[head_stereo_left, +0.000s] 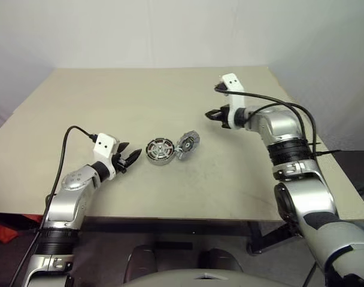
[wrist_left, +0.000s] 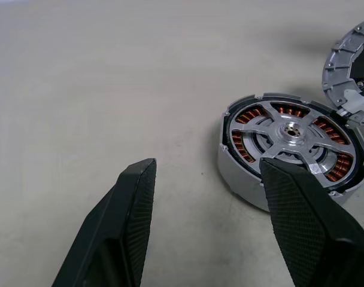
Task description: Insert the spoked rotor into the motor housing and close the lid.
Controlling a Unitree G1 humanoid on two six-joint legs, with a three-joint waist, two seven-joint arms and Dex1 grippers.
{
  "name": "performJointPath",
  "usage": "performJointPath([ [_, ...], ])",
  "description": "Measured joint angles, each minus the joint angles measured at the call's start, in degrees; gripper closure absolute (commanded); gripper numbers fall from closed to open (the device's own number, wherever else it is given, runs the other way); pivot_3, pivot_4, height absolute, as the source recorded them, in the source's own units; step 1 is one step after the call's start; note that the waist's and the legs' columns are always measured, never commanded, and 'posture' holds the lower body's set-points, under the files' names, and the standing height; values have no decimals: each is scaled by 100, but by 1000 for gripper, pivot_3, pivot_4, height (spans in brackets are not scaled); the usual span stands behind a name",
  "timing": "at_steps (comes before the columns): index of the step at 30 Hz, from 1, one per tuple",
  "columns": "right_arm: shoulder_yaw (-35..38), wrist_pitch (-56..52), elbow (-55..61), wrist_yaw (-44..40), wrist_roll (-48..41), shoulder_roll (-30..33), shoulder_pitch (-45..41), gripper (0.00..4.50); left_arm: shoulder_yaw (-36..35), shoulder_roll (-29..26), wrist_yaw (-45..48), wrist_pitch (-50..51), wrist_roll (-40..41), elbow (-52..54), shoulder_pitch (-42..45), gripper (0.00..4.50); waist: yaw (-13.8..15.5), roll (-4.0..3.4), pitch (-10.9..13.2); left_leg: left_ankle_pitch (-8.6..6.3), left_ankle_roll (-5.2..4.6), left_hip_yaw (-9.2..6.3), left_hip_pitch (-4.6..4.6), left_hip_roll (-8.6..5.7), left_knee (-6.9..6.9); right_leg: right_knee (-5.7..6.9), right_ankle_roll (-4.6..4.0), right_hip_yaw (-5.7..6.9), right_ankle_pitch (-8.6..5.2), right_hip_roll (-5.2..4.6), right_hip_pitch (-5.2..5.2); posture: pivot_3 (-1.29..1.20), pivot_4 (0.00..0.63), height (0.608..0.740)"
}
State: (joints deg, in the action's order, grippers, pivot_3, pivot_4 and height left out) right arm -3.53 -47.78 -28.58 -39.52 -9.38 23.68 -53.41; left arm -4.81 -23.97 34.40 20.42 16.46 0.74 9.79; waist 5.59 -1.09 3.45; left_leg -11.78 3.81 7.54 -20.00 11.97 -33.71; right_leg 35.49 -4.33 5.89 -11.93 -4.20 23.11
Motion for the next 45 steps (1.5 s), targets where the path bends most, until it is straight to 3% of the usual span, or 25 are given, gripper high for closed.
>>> performJointPath([
  [8, -1011, -261, 1229, -1072, 21, 744, 1357, 4477, 35, -20, 42, -4, -6, -91, 98, 1614, 17, 1, 0, -6, -11, 0, -6, 1, -21, 0, 2, 1, -1, 0, -1, 0, 0, 740],
  [12, -1109, -415, 1599, -1393, -77, 867, 1580, 4477, 21, -90, 48, -4, -3, -90, 73, 1614, -6, 1, 0, -9, -16, 5, -4, 4, -45, 6, 35, -1, -15, 0, -3, 0, 0, 740],
  [21, -829, -880, 1787, -1251, -592, 139, 943, 4477, 7, -91, 7, -4, -2, -50, -95, 1614, 26, 7, -4, -2, -21, 7, 4, 8, -48, 15, 33, -1, -14, -1, -14, 0, 0, 740],
  [45, -896, -1013, 1780, -860, -758, -1108, 596, 4477, -78, -88, -154, -3, 1, 194, -325, 1614, -4, 12, -7, 0, -16, 6, 5, 14, -47, 18, 31, -2, -13, 0, -14, 0, 0, 740],
])
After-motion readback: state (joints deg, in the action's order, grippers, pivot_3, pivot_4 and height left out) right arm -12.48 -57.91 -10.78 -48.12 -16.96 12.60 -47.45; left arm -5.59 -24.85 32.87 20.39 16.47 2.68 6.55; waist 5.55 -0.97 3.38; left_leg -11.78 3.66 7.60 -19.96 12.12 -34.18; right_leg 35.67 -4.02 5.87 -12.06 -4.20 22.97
